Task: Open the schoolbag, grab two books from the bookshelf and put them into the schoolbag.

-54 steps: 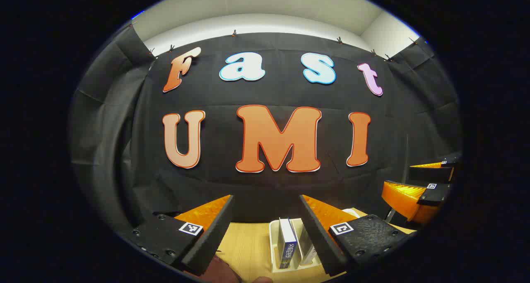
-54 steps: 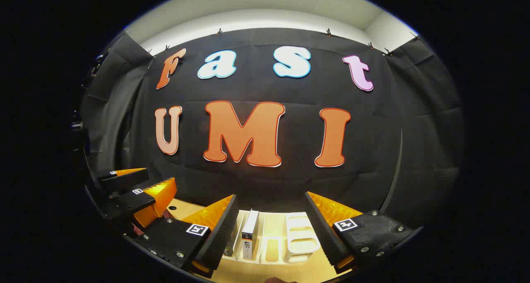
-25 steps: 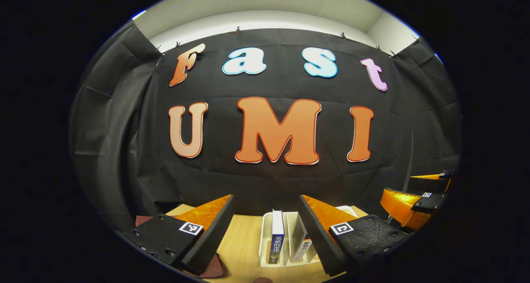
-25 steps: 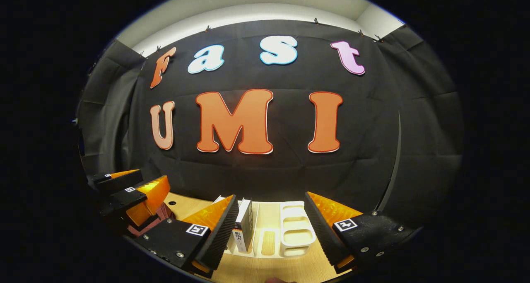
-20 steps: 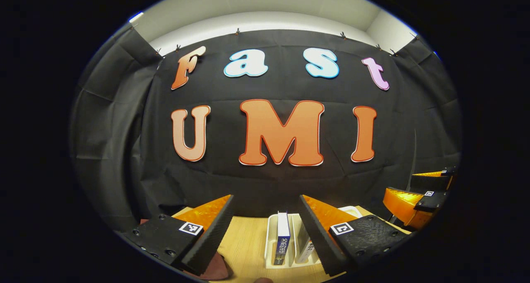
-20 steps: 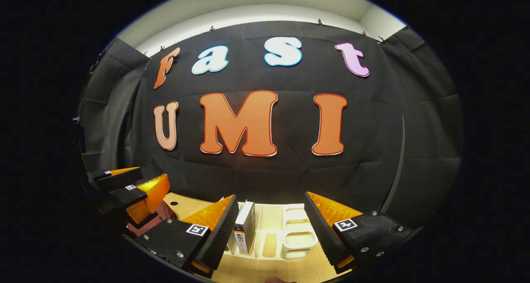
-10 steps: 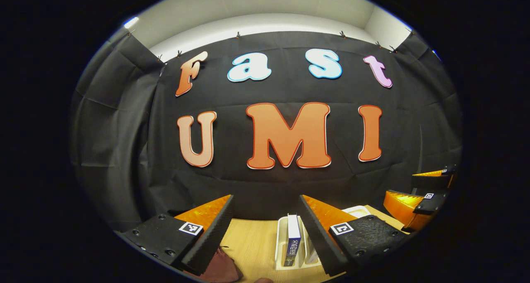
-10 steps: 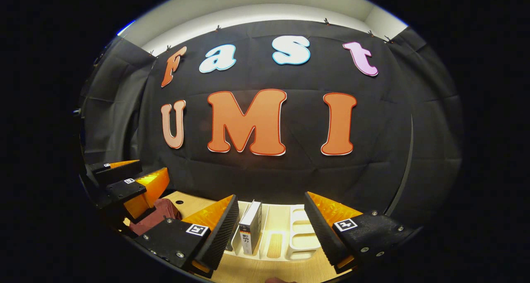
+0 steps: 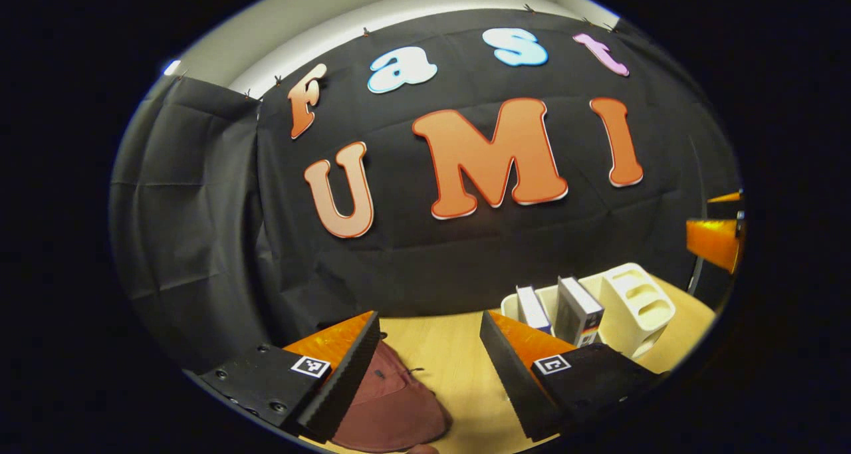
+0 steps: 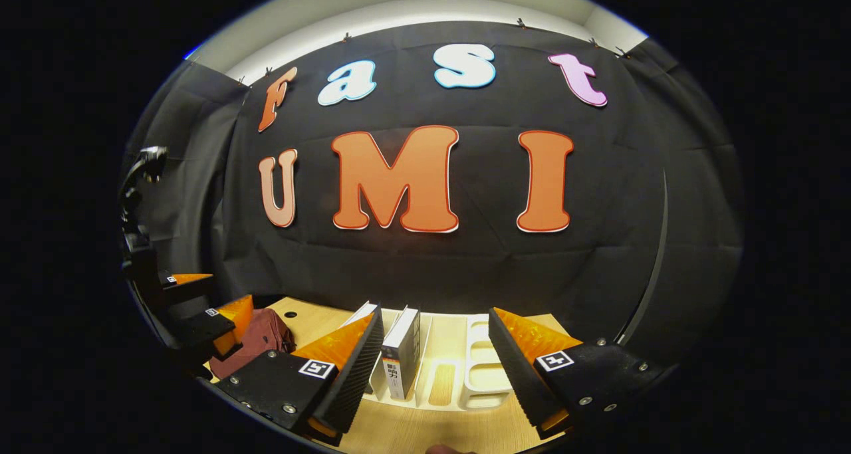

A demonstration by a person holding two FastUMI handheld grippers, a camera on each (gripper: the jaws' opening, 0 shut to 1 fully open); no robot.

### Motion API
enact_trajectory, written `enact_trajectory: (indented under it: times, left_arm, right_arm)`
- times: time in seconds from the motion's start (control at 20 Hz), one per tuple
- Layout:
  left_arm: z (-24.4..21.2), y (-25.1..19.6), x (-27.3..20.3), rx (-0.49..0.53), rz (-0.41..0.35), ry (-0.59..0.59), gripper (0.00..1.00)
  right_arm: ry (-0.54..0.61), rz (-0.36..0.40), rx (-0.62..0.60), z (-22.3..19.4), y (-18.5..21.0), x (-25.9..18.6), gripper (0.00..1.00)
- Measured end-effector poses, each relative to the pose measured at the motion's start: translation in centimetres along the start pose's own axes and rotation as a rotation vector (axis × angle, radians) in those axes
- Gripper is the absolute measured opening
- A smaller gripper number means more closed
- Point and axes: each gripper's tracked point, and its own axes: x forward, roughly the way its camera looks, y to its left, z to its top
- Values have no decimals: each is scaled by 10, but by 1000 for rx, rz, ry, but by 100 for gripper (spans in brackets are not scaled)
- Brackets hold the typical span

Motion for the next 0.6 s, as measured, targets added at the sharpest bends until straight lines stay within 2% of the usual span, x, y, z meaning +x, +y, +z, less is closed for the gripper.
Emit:
enact_trajectory:
  times: [0.2, 0.25, 0.3, 0.5, 0.55, 0.6]
  left_arm:
    - [-59, 11, 2, 148, 19, 151, 96]
    - [-69, 13, 4, 191, 18, 169, 100]
    - [-83, 13, 4, 229, 12, 200, 97]
    - [-140, 7, -4, 372, -20, 296, 97]
    - [-152, 4, -5, 413, -30, 315, 100]
    - [-166, 2, -6, 449, -45, 333, 98]
  right_arm:
    - [32, -12, 1, -15, -13, 8, 94]
    - [38, -15, 2, -19, -16, 11, 94]
    - [44, -15, 5, -22, -16, 14, 94]
    - [60, -14, 4, -32, -21, 25, 94]
    - [64, -14, 2, -34, -22, 27, 94]
    - [69, -18, -2, -37, -24, 30, 94]
